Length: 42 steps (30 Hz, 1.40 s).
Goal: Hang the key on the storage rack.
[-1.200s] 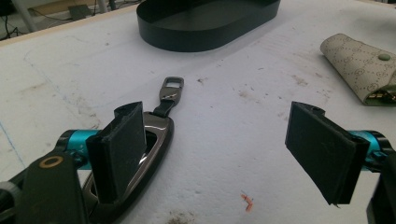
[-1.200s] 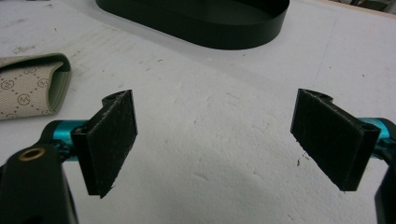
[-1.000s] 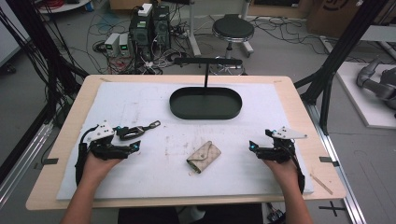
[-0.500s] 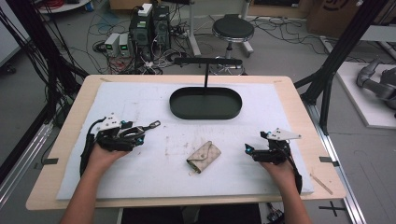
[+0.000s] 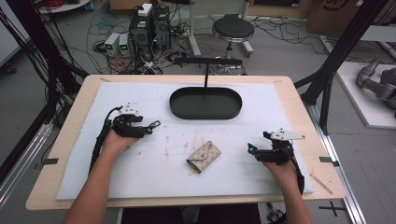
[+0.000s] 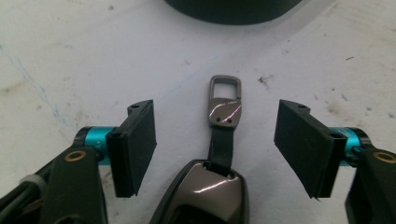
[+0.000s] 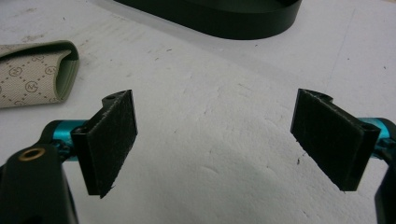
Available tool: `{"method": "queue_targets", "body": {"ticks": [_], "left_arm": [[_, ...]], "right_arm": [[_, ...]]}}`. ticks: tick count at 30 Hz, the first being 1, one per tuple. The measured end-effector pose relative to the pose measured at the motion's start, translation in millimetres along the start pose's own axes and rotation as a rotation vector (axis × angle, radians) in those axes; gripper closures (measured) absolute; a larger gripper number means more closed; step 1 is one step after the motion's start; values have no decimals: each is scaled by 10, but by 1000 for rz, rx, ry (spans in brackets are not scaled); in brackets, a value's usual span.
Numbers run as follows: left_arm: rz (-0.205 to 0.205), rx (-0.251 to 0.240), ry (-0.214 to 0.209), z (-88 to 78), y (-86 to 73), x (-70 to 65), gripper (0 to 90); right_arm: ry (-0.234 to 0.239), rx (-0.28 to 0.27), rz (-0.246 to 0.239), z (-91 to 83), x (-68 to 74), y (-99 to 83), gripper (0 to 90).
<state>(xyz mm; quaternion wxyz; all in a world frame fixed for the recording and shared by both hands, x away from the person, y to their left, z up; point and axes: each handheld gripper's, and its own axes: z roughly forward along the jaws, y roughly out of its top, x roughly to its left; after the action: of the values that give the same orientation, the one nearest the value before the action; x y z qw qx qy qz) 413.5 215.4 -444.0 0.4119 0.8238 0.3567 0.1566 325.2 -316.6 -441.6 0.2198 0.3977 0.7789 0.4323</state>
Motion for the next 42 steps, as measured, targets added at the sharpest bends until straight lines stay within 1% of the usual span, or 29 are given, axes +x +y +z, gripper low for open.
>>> {"method": "queue_targets", "body": {"ticks": [1, 2, 3, 4, 5, 7, 8, 9, 12, 13, 14, 15, 16, 18, 19, 21, 22, 23, 25, 26, 27, 28, 29, 30, 31, 32, 33, 38, 42], "left_arm": [[3, 8, 3, 10, -7, 7, 344], [6, 16, 11, 20, -12, 11, 344], [6, 25, 11, 30, -19, 14, 375], [10, 40, 12, 41, -26, 16, 427], [19, 52, 16, 59, -39, 14, 460], [25, 47, 22, 53, -39, 15, 506], [35, 49, 20, 49, -37, 18, 537], [41, 46, 11, 48, -36, 9, 597], [100, 52, 8, 51, -26, -53, 721], [106, 51, 9, 50, -27, -64, 768], [118, 44, 9, 45, -29, -71, 768], [124, 38, 7, 43, -32, -80, 807], [135, 37, 9, 44, -32, -82, 814], [132, 33, 3, 32, -28, -80, 829], [130, 21, -2, 17, -23, -80, 863], [121, -19, -18, -30, -2, -82, 874], [118, -41, -36, -58, 15, -83, 874], [121, -61, -40, -92, 41, -90, 875], [102, -117, -55, -171, 110, -109, 876], [98, -142, -56, -199, 134, -113, 876], [77, -170, -59, -228, 170, -122, 876], [75, -180, -48, -252, 212, -138, 876], [82, -187, -42, -272, 259, -156, 876], [86, -221, -44, -310, 353, -191, 876], [86, -221, -44, -310, 353, -191, 876], [87, -237, -43, -329, 404, -206, 876], [84, -256, -47, -347, 470, -224, 876], [110, -291, -45, -374, 772, -278, 876], [129, -321, -43, -372, 987, -290, 876]], "right_arm": [[2, 1, 2, 4, 1, 2, 148], [2, 1, 2, 4, 1, 2, 148], [2, -1, 4, 10, 5, 2, 148], [1, 2, 1, 13, 7, 3, 148], [1, 2, -2, 17, 9, 5, 148], [1, 5, -2, 21, 15, 6, 148], [2, 4, -2, 23, 16, 7, 148], [0, 3, -4, 23, 15, 7, 148], [-1, 5, -4, 26, 15, 6, 148], [-1, 6, -1, 27, 18, 4, 148], [-1, 6, -1, 27, 18, 4, 148], [2, 7, 2, 25, 23, 4, 148], [1, 6, 3, 24, 26, 4, 148], [3, 0, 0, 16, 27, 4, 148], [0, 2, 3, 6, 30, 2, 148], [0, 0, 5, 4, 22, -2, 148], [0, 0, 5, 4, 22, -2, 148], [0, -2, 8, 4, 18, -3, 148], [-1, 0, 8, 3, 7, -3, 148], [-1, -1, 13, 7, 6, -3, 148], [-1, -1, 13, 7, 6, -3, 148], [1, 2, 11, 12, 7, -4, 148], [1, 2, 11, 12, 7, -4, 148], [3, 5, 7, 19, 7, -9, 148], [2, 7, 13, 20, 10, -12, 148], [2, 7, 13, 20, 10, -12, 148], [2, 6, 12, 20, 6, -13, 148], [1, -3, 12, 15, 8, -10, 148], [-1, -3, 11, 8, 1, -12, 148]]}}
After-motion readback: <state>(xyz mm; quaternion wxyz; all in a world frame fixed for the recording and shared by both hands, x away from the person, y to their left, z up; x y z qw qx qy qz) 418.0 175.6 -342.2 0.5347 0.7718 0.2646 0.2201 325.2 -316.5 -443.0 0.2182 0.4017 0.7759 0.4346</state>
